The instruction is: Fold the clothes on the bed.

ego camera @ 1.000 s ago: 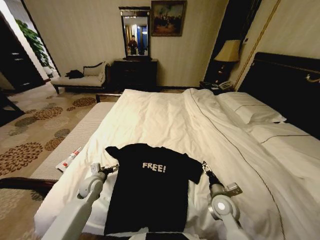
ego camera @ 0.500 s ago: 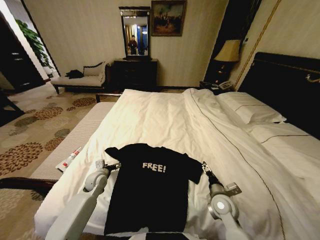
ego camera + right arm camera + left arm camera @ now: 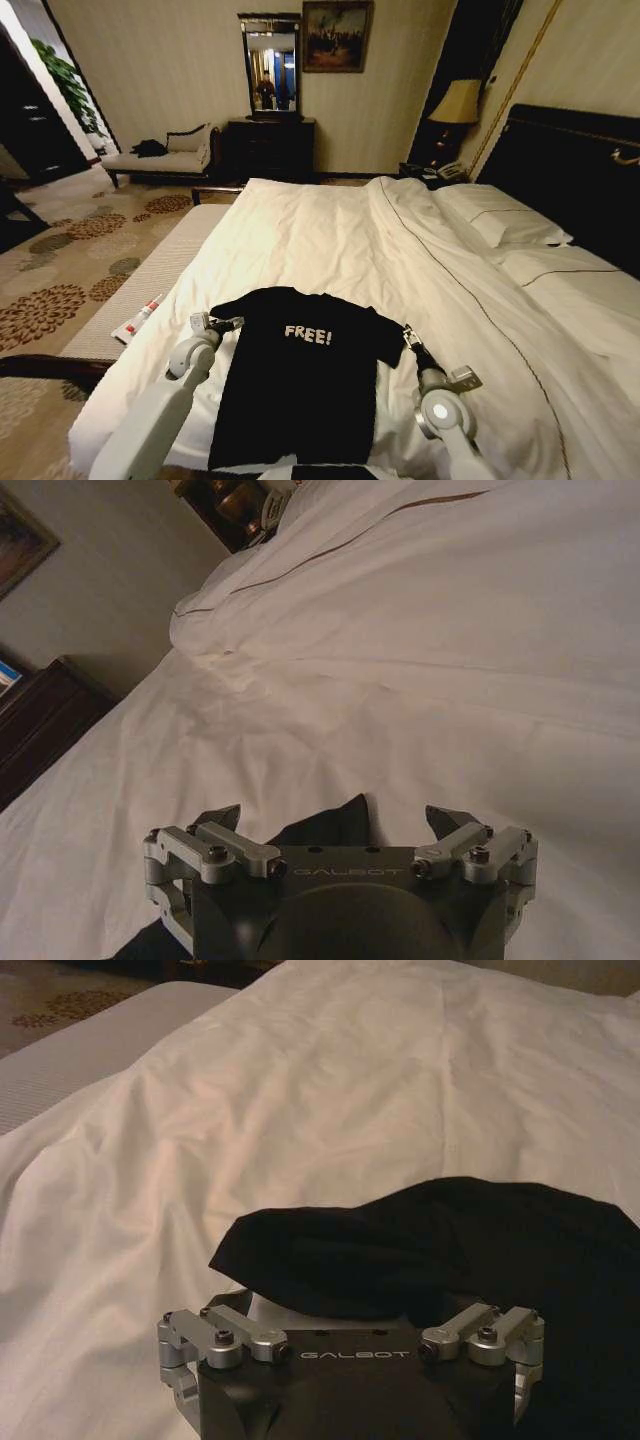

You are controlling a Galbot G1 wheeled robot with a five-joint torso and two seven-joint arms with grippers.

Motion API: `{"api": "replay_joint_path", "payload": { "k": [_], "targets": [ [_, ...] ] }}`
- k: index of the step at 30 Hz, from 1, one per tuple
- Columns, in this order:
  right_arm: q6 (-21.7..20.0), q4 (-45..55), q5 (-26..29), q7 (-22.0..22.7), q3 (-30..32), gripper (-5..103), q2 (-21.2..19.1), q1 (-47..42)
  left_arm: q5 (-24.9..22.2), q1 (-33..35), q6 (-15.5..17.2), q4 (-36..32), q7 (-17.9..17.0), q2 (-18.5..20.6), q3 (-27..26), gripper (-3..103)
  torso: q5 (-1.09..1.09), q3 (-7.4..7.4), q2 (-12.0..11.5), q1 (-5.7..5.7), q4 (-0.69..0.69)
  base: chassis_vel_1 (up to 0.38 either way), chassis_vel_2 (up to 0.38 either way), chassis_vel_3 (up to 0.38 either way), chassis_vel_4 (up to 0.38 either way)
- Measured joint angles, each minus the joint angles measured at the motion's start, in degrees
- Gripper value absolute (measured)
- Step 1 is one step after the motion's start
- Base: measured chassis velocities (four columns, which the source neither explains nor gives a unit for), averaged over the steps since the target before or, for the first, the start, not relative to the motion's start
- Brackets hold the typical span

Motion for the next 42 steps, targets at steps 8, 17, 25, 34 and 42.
{"api": "replay_joint_path", "payload": {
  "k": [8, 17, 25, 34, 42],
  "targets": [
    [-0.05, 0.11, -0.15, 0.13, 0.06, 100, -0.02, -0.35, -1.71, -3.13, -0.57, 1.5, -0.03, -0.59, -1.28, 100, 0.0, 0.0, 0.0, 0.0, 0.0, 0.0, 0.0, 0.0, 0.0],
    [-0.07, 0.2, -0.27, 0.2, 0.06, 100, 0.13, -0.59, -6.76, -9.76, -1.92, 4.7, -0.98, -0.58, -3.24, 100, 0.0, 0.0, 0.0, 0.0, -0.01, 0.0, 0.0, 0.0, 0.0],
    [-0.07, -0.09, -0.3, 0.24, 0.12, 100, 0.16, -0.55, -8.57, -8.49, -2.03, 2.45, -0.82, 0.29, -4.75, 100, 0.0, 0.0, 0.0, 0.0, -0.01, 0.0, 0.0, 0.0, 0.0],
    [-0.09, -0.72, 0.01, 0.38, 0.26, 100, -0.13, 0.04, -3.6, 2.91, 0.91, -6.04, 1.22, 2.01, -3.95, 100, 0.0, -0.01, 0.0, 0.0, 0.02, 0.0, 0.0, 0.0, 0.0],
    [-0.17, -1.09, 0.1, 0.46, -0.04, 100, -0.16, 0.38, 6.48, 3.47, -1.71, -1.81, 2.65, 2.6, -0.41, 100, 0.0, -0.01, 0.0, 0.0, -0.01, 0.0, 0.0, 0.0, 0.0]
  ]
}}
